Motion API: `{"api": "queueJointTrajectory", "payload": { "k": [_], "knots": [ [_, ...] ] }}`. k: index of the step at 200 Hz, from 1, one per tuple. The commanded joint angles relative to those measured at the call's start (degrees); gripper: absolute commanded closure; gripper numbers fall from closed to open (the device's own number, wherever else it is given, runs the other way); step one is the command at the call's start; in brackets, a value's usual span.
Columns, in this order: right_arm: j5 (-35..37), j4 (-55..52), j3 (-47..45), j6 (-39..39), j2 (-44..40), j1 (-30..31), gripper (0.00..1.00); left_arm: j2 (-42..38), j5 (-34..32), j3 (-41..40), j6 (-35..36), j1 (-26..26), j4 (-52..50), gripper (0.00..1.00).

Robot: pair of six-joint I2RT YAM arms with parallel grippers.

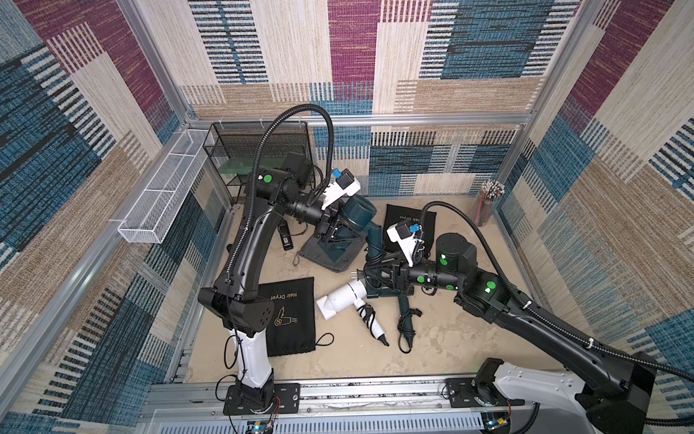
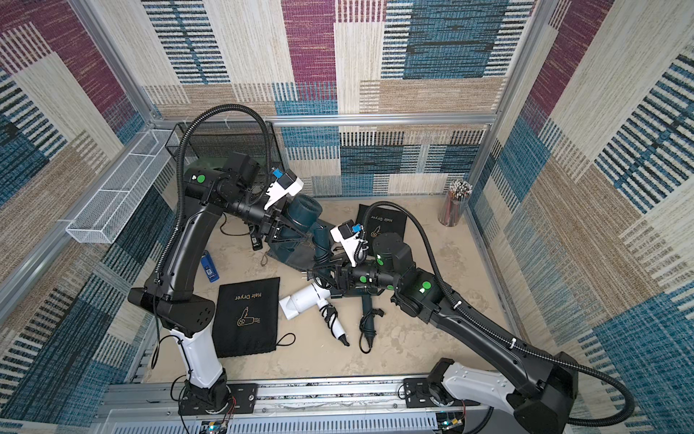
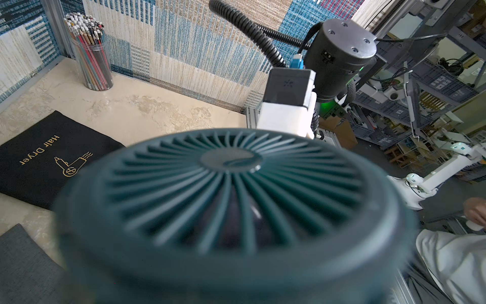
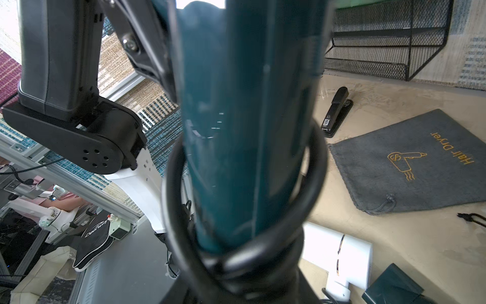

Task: Pack away hair dryers
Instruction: Fold the hair dryer.

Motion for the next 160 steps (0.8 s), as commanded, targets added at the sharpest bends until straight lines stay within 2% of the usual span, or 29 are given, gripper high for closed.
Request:
{"api": "queueJointTrajectory", "payload": {
  "k": [1,39,160],
  "knots": [
    [-1.0,13.1,0.9,1.1,1.0,0.6,0.98,0.6,4.6,0.9,-0.6,-0.5,-8.3,1.00],
    [-0.8,23.3,1.0,2.6,2.2,2.3,1.00,1.8,4.7,1.1,-1.1,-0.4,-8.3,1.00],
    [1.8,37.1,0.9,5.5,4.2,4.7,1.00,3.1,6.5,0.9,-3.4,-0.4,-8.3,1.00]
  ]
}}
